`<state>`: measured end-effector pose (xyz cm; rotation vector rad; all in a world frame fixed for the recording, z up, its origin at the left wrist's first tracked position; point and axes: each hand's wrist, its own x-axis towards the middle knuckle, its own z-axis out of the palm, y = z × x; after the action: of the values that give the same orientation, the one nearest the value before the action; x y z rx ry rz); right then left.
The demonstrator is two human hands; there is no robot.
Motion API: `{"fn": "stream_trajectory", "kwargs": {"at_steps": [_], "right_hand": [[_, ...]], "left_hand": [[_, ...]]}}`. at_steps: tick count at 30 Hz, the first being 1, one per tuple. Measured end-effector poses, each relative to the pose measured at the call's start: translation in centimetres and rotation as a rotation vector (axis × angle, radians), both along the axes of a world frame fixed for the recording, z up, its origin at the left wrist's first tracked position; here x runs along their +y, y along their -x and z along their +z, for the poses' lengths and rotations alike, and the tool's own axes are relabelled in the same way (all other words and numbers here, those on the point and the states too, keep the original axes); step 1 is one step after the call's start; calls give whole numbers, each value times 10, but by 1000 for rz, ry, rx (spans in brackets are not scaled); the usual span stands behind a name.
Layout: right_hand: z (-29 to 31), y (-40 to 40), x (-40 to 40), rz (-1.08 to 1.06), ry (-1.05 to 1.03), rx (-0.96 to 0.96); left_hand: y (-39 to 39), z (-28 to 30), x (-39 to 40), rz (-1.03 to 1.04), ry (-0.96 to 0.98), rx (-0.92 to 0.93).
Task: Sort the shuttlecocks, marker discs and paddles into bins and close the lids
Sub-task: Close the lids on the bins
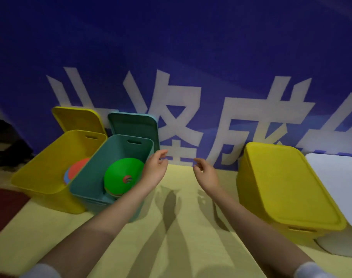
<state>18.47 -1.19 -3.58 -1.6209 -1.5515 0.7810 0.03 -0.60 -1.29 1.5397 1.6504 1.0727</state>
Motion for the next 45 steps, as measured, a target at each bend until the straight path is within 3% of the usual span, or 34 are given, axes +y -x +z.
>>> {"fn": "stream_trajectory", "kwargs": {"at_steps": [7,18,27,34,38,45], "right_hand": [[4,87,28,43,78,17],[14,145,81,135,44,4],[35,174,144,-19,-1,0],[26,199,191,-99,-4,3],[16,206,202,-55,-43,-79],[60,215,201,-13,-132,216]], "left_hand": [[85,3,1,59,58,55],[147,-5,7,212,40,115],[194,-17,62,183,30,417],[266,-46,104,69,254,590],[286,-73,111,2,252,447],[292,-93,119,57,180,216]]}}
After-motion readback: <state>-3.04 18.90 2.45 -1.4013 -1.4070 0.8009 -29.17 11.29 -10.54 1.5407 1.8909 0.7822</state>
